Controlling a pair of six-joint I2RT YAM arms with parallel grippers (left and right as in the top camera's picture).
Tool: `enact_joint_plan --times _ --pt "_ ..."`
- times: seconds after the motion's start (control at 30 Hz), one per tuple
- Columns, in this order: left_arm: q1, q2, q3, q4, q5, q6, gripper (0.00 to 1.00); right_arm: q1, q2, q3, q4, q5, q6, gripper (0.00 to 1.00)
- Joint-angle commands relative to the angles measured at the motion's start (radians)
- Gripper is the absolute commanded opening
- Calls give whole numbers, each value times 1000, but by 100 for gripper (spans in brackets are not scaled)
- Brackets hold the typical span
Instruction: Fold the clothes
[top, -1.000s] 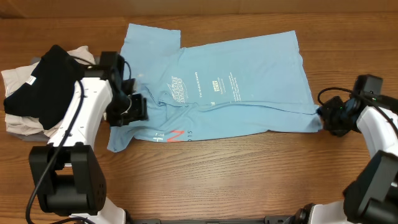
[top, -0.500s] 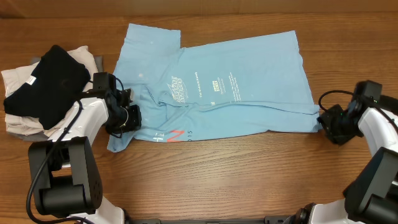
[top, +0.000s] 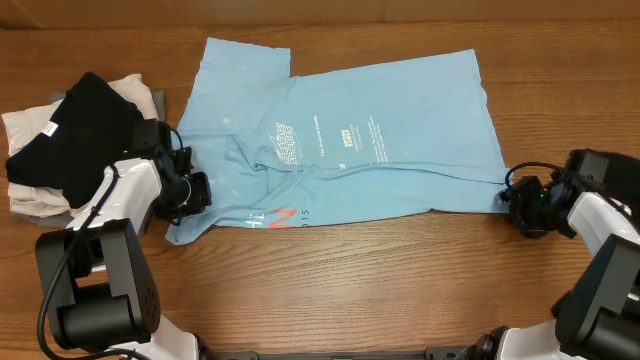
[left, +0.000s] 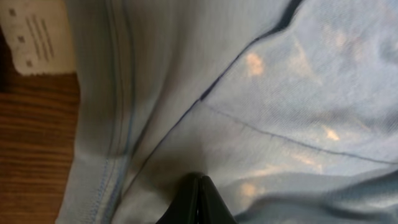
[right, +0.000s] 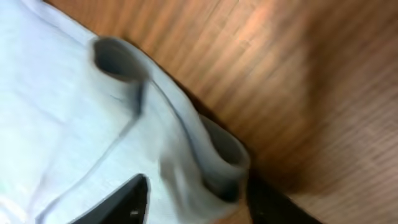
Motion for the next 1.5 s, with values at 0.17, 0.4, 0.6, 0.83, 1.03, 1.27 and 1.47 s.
enact_joint_plan --times 0.17,0.4,0.6,0.83,1.03,1.27,1.47 --pt "2 -14 -7 -43 -69 25 5 -9 4 -15 0 67 -18 7" --pt "2 -14 -7 -37 -145 -4 5 -88 3 -5 -107 184 13 4" --pt "8 -14 -4 -19 -155 -11 4 -106 2 -3 -190 220 20 13" --pt "78 -14 71 -84 -155 -11 4 -106 -5 35 -215 146 -10 33" --pt "145 -14 177 -156 20 35 5 -105 -32 94 -262 0 -68 38" --pt "50 -14 206 -150 441 245 37 -105 -37 96 -250 -27 -78 41" --pt "-95 -13 206 29 270 241 47 -105 -37 96 -246 -74 -79 42"
